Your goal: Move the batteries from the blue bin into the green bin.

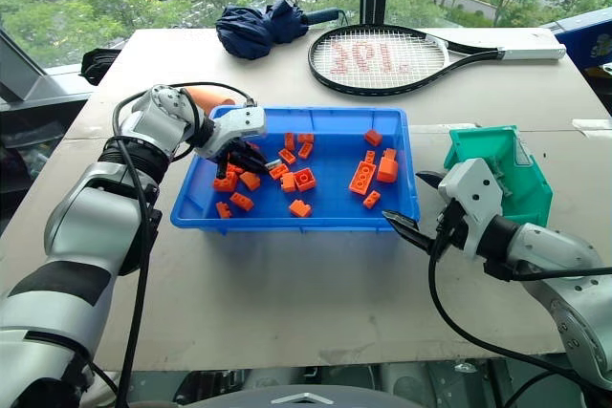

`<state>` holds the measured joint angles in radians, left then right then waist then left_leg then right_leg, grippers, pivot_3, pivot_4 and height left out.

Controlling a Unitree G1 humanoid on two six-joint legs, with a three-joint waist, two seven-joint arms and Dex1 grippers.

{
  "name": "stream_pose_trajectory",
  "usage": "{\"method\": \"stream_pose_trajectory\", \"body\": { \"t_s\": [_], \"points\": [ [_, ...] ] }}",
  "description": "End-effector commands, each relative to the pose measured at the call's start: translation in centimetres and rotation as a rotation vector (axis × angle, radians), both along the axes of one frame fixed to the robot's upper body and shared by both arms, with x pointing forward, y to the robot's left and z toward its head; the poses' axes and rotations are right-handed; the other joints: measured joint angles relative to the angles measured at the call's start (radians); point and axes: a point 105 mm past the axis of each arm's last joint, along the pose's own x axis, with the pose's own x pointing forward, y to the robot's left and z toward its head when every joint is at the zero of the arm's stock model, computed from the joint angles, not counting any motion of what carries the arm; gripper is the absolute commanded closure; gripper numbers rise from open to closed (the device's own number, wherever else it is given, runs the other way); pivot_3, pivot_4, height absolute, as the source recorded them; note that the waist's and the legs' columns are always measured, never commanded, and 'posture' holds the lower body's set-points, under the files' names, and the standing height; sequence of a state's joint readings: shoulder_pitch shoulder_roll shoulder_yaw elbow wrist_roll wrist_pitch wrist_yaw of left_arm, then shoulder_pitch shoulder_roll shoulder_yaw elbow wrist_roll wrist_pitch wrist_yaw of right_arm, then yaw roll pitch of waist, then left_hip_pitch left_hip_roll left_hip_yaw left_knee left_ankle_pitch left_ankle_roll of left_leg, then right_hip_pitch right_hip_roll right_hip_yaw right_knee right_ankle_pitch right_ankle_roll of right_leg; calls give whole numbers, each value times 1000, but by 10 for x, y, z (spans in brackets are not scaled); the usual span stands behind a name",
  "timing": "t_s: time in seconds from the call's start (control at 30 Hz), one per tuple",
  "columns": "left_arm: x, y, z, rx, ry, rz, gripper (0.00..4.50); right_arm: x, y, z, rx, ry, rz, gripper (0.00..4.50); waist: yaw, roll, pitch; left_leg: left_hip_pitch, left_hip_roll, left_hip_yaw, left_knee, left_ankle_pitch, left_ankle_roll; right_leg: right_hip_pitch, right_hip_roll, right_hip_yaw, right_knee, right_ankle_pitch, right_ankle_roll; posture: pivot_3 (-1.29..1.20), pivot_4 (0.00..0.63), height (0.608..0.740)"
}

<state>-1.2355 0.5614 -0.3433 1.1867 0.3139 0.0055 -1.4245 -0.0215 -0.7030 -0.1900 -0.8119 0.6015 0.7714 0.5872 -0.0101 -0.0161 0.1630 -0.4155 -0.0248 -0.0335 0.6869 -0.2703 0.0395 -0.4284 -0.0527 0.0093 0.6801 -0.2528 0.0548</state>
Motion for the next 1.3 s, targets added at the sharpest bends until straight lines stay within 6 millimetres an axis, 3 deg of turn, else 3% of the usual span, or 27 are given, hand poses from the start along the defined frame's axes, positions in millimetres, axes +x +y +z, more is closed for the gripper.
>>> {"method": "stream_pose_trajectory", "body": {
  "t_s": [0.03, 0.13, 0.27, 0.53, 0.73, 0.9, 1.1, 1.3],
  "points": [
    [-1, 5, -12, 52, 18, 14, 3423, -8, 9, 11, 14, -62, 60, 256, 0, 0, 0, 0, 0, 0, 0, 0, 0, 0, 0, 0, 0, 0, 0, 0, 150, 740],
    [-1, 7, -15, 71, 19, 27, 3423, -9, 12, 14, 37, -78, 79, 256, 0, 0, -1, 1, 0, 0, 0, 0, 0, 1, 0, 0, 0, 0, 0, 0, 150, 740],
    [-1, 8, -17, 78, 26, 39, 4437, -8, 13, 14, 38, -83, 76, 256, -1, 0, -2, 2, 0, 0, 0, 0, 0, 1, 0, 0, 0, 0, 0, 0, 150, 740],
    [-1, 3, -12, 42, 26, 24, 4473, -7, 11, 13, 35, -87, 66, 256, -1, 0, -3, 2, 0, 0, 0, 0, 0, 2, 0, 0, 0, 0, 0, 0, 150, 740],
    [-3, -10, 27, -138, 19, -22, 4473, -6, 7, 14, 37, -92, 54, 256, -1, -1, -2, 1, 0, 0, 0, 0, 0, 1, 0, 0, 0, 0, 0, 0, 150, 740],
    [-6, -3, 57, -202, -17, -32, 4473, -5, 2, 15, 36, -97, 33, 256, -3, -2, -1, 0, 0, -1, 0, 0, 0, 1, 0, -1, -1, 0, 0, 0, 150, 740],
    [-12, -35, 73, -291, -47, -161, 4473, 1, -3, 16, 35, -109, 11, 256, 4, -2, -2, 0, 0, -1, 0, 0, 0, 1, 0, -1, -1, 0, 0, 0, 150, 740],
    [-15, -82, 52, -183, -133, -352, 4473, 7, -3, 16, 25, -112, 4, 256, 4, -2, -1, 0, 0, -1, 1, 0, 0, 1, -1, 0, -1, 0, 0, 0, 150, 740]
  ]
}}
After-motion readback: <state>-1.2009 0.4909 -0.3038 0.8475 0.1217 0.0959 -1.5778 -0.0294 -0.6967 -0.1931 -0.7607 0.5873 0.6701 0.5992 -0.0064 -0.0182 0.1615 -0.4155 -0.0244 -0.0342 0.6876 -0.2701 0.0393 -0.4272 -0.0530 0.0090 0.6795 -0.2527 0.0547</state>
